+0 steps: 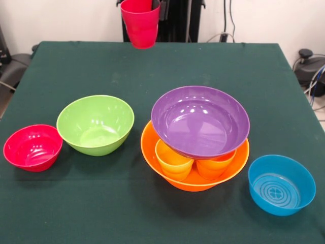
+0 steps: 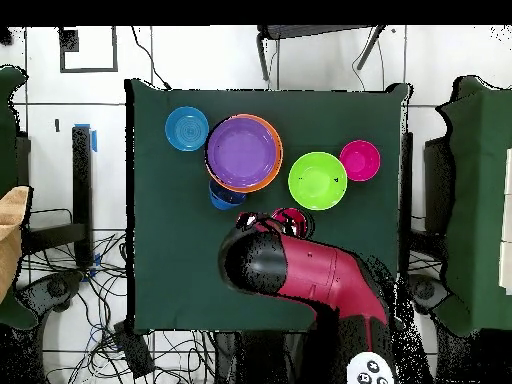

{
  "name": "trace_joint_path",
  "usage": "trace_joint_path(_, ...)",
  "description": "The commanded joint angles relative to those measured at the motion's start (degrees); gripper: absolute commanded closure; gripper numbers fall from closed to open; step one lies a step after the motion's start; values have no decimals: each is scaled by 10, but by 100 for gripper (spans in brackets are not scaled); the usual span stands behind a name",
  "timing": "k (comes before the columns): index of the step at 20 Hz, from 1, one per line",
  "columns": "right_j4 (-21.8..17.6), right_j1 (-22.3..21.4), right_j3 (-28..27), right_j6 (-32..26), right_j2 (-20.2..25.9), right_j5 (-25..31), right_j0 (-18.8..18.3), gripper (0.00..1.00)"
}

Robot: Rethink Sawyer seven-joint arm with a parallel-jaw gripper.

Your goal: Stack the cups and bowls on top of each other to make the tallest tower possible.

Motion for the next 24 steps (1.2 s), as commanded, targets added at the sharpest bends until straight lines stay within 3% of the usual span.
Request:
trace_joint_path(1,14,-25,29,-44,75,89,-65,100)
trace_joint_path(5,6,18,-52,-6,77,139,-40,100)
trace_joint_path(11,3,92,-198,90,56,215,29,100)
trace_joint_path(17,11,149,-287,115,46,239,57,100)
trace_joint_path(24,16,184,-391,142,25,321,89,100)
